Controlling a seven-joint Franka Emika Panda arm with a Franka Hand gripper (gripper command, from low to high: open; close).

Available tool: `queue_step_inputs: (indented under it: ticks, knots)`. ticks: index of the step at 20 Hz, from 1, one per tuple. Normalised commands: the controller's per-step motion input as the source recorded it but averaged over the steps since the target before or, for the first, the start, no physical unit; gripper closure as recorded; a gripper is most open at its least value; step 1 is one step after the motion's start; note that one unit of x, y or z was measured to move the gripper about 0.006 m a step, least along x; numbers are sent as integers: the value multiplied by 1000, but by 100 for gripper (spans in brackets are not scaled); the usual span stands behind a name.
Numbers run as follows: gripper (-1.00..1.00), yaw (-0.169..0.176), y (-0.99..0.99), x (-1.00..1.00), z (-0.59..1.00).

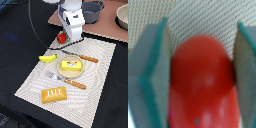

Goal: Interact with the objects in diverse but meaningful ways.

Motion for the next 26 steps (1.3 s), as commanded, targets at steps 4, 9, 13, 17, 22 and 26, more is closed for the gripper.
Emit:
queue_step_inputs:
  ticks: [4,9,13,17,22,26]
  knots:
    - [100,-3,174,184,1000]
    - [100,-10,453,73,1000]
    - [100,0,496,-87,804]
    - [100,1,157,-20,347]
    - [-100,-21,-249,126,52]
    - [-100,-44,-425,184,16]
